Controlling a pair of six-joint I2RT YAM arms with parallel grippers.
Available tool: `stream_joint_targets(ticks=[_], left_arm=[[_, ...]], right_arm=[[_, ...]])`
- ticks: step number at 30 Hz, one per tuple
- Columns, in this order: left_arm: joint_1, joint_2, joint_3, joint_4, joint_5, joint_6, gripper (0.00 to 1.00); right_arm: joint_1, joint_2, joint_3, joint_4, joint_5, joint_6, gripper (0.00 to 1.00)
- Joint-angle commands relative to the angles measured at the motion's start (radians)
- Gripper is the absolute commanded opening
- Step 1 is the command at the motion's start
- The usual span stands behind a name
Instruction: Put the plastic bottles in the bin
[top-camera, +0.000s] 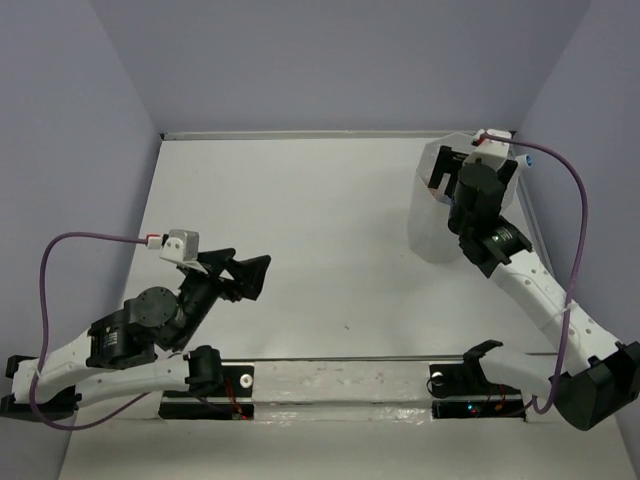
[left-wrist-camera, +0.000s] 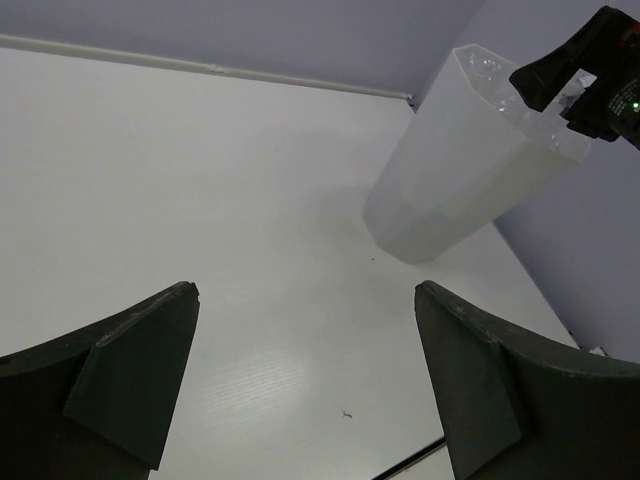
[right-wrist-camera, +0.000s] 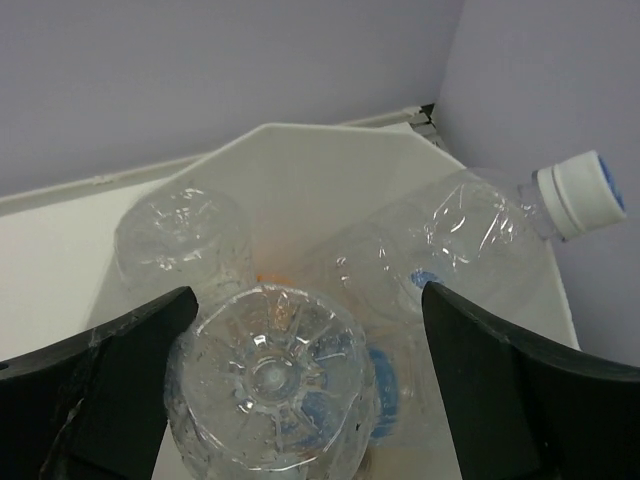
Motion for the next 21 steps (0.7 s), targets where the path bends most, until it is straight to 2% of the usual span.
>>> stream_joint_targets(ticks=[1,7,10,16,21], left_arm=[[-0.002,-0.043,-0.008,0.003,-0.077,-0.007,0.99],[-0.002,-0.017,0.001,-0.048,-0.116,-0.038,0.99],[-0.002,0.018,0.006,-0.050,-0.120,-0.030,0.99],[0.002,0.075,0.009,-0.062,-0.133,-0.036,0.99],[0.004,0.069,0.004,-0.030,-0.125,-0.030,0.99]], right_arm=[[-0.005,-0.024,0.156,-0.041,-0.031,0.017,1.00],[-0.005,-0.040,0.291,-0.139,-0.157,0.057,1.00],[-0.005,-0.102,0.323,-0.156,-0.287,0.089,1.00],[-0.005,-0.298,0.299,-0.136,-0.462,0.147,1.00],[-0.005,-0.489,0.196,-0.128,-0.507,0.221,1.00]])
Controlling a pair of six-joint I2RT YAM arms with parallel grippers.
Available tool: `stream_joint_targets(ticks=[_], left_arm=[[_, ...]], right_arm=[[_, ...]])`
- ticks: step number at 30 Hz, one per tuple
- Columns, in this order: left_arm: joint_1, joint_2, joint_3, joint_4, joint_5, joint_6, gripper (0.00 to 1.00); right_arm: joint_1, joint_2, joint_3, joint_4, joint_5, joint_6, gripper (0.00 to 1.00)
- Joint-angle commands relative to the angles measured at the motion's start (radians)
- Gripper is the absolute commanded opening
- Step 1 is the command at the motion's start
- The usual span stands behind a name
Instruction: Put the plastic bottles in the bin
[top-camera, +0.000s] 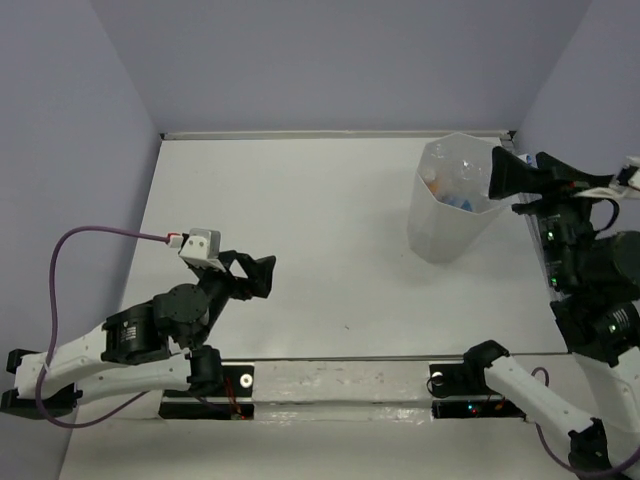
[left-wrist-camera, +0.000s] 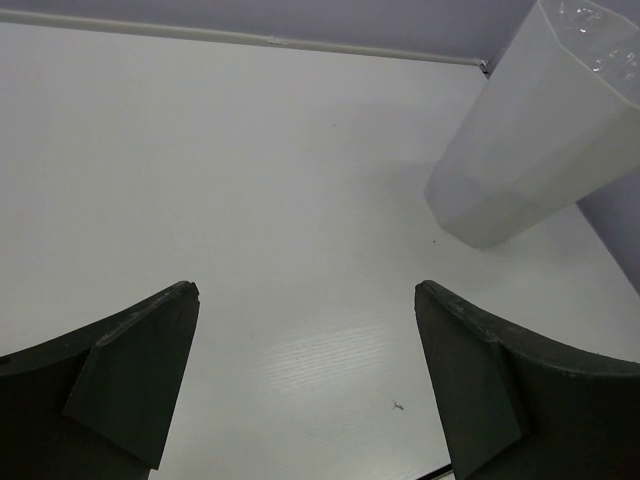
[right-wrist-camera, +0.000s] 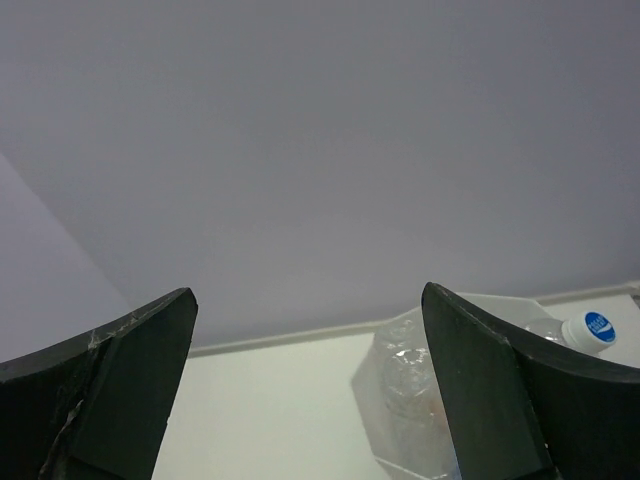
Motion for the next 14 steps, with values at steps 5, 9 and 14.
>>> stream_joint_targets(ticks=[5,9,14], left_arm=[[0.005,-0.078,-0.020,0.133,-0.010,0.045,0.99],[0.005,-0.129,-0.019,0.262,0.033,0.112,0.99],[0.005,-0.068,0.075,0.361,0.100,0.235,0.99]], right_arm=[[-0.005,-0.259,-0.128,0.016,-0.100,0.112,1.00],[-0.005,-0.321,-0.109,0.017,-0.089,0.071,1.00],[-0.005,-0.350,-0.066,0.016,-0.089,0.045,1.00]])
